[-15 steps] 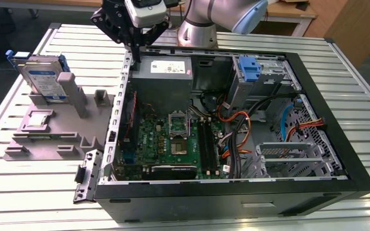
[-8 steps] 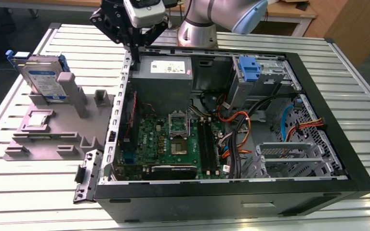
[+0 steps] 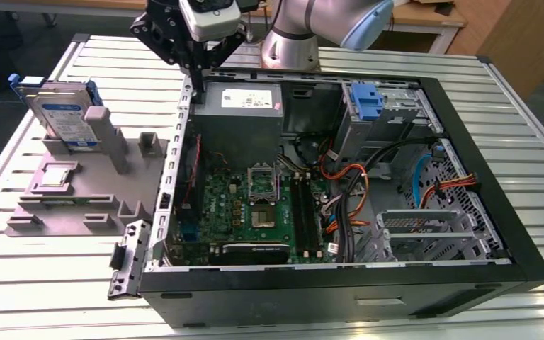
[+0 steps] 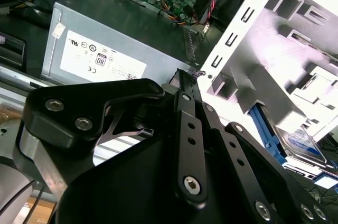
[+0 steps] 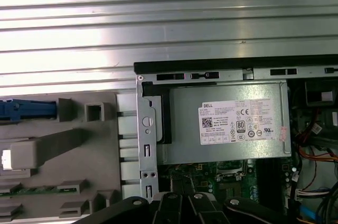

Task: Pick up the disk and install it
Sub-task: 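Reach for the disk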

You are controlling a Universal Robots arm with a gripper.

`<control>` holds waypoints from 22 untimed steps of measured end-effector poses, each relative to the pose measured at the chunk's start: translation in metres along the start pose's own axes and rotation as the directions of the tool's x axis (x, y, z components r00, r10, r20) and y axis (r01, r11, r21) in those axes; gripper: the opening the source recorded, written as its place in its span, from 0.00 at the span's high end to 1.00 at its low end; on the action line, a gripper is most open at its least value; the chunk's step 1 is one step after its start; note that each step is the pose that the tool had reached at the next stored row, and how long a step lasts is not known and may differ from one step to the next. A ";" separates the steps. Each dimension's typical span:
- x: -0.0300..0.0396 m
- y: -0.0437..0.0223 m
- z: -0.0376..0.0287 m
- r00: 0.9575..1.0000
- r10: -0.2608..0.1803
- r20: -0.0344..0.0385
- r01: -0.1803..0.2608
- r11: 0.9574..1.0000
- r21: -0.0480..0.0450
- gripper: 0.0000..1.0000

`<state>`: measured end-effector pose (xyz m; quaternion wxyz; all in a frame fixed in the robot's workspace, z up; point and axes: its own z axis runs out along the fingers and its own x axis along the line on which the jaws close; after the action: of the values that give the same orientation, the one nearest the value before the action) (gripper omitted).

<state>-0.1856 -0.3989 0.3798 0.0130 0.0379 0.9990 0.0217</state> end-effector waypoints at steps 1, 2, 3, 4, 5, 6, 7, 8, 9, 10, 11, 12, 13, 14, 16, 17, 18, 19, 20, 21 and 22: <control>0.0002 0.0000 0.0001 1.000 0.000 0.000 0.000 1.000 0.000 0.90; 0.0005 0.0000 0.0001 1.000 0.000 0.000 0.000 1.000 0.000 0.90; 0.0008 -0.0001 0.0002 1.000 0.000 0.000 0.000 1.000 0.000 0.90; 0.0011 -0.0001 0.0003 1.000 0.000 0.000 0.000 1.000 0.000 0.90; 0.0013 -0.0001 0.0003 1.000 0.000 0.000 0.000 1.000 0.000 0.90; 0.0015 -0.0001 0.0004 1.000 0.000 0.000 0.000 1.000 0.000 0.90; 0.0018 -0.0002 0.0004 1.000 0.000 0.000 0.000 1.000 0.000 0.90; 0.0020 -0.0002 0.0005 1.000 0.000 0.000 0.000 1.000 0.000 0.90; 0.0022 -0.0002 0.0006 1.000 0.000 0.000 0.000 1.000 0.000 0.90; 0.0025 -0.0002 0.0007 1.000 0.000 0.000 0.000 1.000 0.000 0.90; 0.0028 -0.0003 0.0008 1.000 0.000 0.000 0.000 1.000 0.000 0.90; 0.0031 -0.0003 0.0008 1.000 0.000 0.000 0.000 1.000 0.000 0.90; 0.0033 -0.0003 0.0009 1.000 0.000 0.000 0.000 1.000 0.000 0.90; 0.0035 -0.0003 0.0009 1.000 0.000 0.000 0.000 1.000 0.000 0.90; 0.0040 -0.0004 0.0010 1.000 0.000 0.000 0.000 1.000 0.000 0.90; 0.0044 -0.0004 0.0010 1.000 0.000 0.000 0.000 1.000 0.000 0.90; 0.0047 -0.0004 0.0012 1.000 0.000 0.000 0.000 1.000 0.000 0.90; 0.0052 -0.0005 0.0012 1.000 0.000 0.000 0.000 1.000 0.000 0.90; 0.0056 -0.0005 0.0012 1.000 0.000 0.000 0.000 1.000 0.000 0.90; 0.0060 -0.0005 0.0013 1.000 0.000 0.000 0.000 1.000 0.000 0.90; 0.0066 -0.0006 0.0013 1.000 0.000 0.000 0.000 1.000 0.000 0.90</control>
<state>-0.1922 -0.3990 0.3783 0.0130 0.0379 0.9990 0.0217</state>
